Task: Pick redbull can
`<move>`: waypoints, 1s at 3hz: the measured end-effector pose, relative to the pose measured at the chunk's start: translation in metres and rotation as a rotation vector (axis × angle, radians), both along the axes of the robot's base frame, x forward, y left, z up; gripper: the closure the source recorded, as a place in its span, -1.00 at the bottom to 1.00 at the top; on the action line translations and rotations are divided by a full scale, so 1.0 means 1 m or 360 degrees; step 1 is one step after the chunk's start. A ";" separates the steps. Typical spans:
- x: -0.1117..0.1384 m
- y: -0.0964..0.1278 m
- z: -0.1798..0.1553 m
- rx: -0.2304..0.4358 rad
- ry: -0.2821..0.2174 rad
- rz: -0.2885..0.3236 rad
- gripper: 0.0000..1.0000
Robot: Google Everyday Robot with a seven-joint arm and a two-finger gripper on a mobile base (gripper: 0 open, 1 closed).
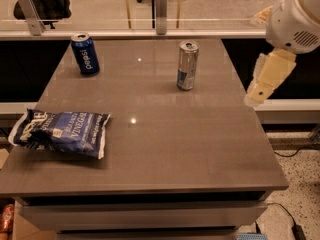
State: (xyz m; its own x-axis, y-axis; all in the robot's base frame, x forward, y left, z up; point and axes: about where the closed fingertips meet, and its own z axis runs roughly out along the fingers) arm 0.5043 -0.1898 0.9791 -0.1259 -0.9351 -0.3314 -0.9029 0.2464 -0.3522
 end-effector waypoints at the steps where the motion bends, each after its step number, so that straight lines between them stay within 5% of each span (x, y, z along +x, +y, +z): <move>1: 0.026 0.013 -0.013 0.0107 0.0000 0.0041 -1.00; 3: 0.074 0.039 -0.045 0.0353 0.0037 0.0118 -1.00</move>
Offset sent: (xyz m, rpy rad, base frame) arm 0.0867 0.0379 -0.0489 0.2537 0.0227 0.0784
